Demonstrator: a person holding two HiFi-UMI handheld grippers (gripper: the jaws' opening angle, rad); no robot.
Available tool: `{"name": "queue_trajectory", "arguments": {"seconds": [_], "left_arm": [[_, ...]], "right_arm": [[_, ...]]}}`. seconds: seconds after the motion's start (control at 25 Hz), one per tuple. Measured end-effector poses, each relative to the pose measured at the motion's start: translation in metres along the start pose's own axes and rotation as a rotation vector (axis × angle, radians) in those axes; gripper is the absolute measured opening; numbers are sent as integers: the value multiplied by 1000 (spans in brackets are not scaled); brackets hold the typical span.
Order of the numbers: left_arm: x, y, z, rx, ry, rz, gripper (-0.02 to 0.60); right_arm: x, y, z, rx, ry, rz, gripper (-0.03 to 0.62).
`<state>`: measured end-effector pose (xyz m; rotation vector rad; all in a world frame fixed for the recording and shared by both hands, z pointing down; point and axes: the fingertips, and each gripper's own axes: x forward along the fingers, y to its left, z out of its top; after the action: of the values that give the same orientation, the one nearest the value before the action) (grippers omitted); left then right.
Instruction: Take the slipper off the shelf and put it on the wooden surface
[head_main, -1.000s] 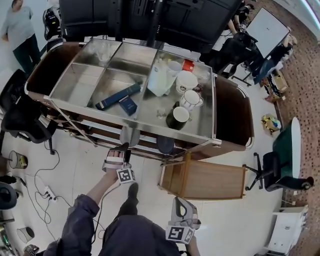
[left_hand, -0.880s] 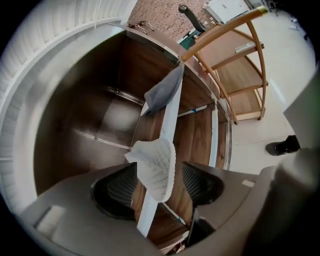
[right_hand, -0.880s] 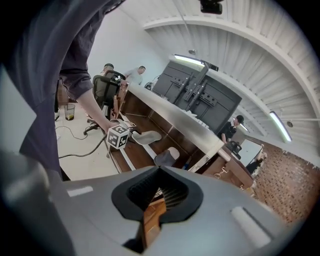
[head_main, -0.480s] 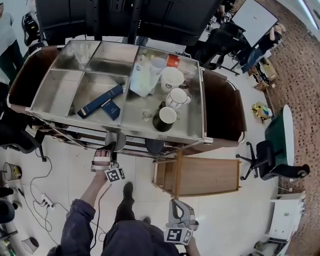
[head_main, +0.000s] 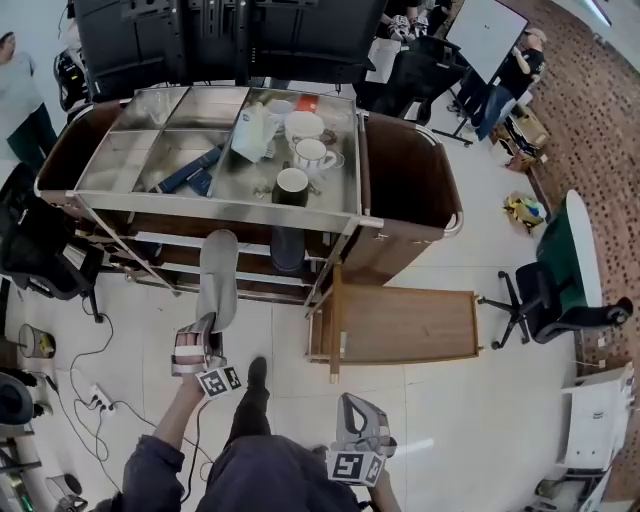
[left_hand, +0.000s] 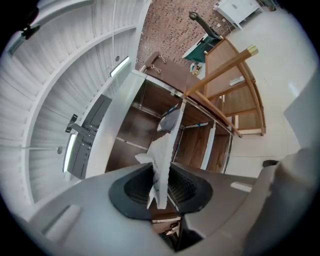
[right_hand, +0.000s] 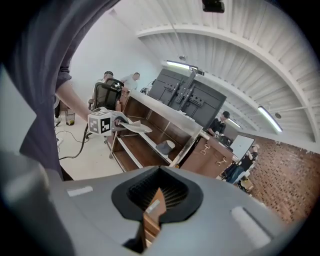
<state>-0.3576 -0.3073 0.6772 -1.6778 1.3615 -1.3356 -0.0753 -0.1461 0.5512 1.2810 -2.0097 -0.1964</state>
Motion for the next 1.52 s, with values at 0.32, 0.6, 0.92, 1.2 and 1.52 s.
{"name": "queue_trajectory", "arguments": {"seconds": [0.32, 0.6, 0.92, 1.2, 1.52], "left_arm": [[-195, -83, 120, -28, -66, -14, 98], [-255, -176, 273, 30, -272, -158, 98], [-144, -266, 360, 141, -202, -310, 100], [-41, -322, 415, 172, -76, -451, 103], [-32, -403, 428, 171, -10, -785, 224]], "right_arm": [[-156, -2, -123, -25, -46, -25, 2], [-263, -48, -207, 64, 17, -201, 2], [-307, -93, -277, 177, 118, -352, 2], [-289, -180, -320, 219, 208, -339, 2], [-213, -237, -315, 192, 220, -214, 2]]}}
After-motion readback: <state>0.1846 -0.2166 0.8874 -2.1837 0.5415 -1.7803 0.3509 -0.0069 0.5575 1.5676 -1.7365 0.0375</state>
